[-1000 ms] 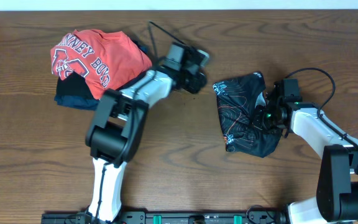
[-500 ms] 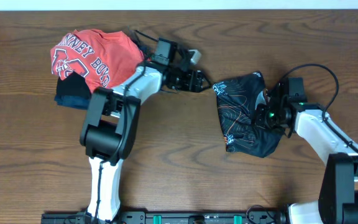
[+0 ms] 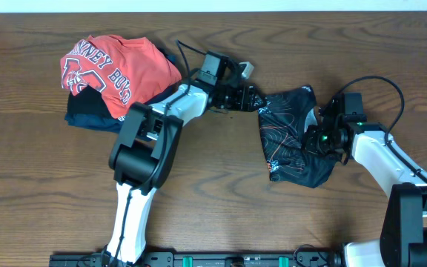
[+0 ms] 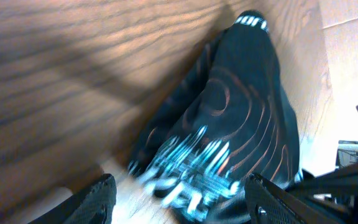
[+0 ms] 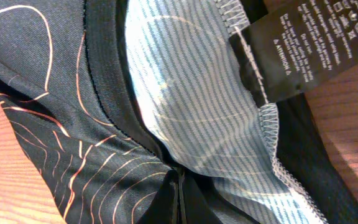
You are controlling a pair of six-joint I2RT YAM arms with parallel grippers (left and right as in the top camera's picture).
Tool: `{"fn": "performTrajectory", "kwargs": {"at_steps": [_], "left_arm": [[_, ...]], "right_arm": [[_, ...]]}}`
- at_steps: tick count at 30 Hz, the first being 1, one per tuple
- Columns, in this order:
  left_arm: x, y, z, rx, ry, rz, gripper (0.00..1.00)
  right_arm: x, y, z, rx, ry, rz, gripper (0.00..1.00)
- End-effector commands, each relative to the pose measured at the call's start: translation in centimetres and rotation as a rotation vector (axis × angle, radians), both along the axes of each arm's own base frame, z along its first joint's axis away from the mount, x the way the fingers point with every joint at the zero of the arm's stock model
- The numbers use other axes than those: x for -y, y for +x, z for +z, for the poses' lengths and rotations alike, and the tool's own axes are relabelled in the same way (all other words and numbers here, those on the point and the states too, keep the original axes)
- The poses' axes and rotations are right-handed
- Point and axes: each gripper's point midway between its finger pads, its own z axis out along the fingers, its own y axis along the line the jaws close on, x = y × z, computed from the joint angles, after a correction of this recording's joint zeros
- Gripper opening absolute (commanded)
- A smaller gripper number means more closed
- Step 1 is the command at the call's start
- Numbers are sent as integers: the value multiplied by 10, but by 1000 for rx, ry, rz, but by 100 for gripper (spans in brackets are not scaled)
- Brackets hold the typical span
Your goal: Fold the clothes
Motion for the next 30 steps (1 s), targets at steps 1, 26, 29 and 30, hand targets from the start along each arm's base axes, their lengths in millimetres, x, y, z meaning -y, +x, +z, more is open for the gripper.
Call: {"fn": "performTrajectory", "kwargs": {"at_steps": [1,26,29,30], "left_arm": [[7,-4,-35,-24,73,31,68],[-7,71,14,257,-33,182,32],[-6,57,30,157,-144,118,39],[-6,50,34,102,-177,102,40]], "right_arm": [[3,-6,-4,-8,-24,12,1],[26,-21,-18,-56,-154,-12,1],[26,-21,-18,-56,-153,-12,2],[25,-21,-18,-56,-149,-11,2]]}}
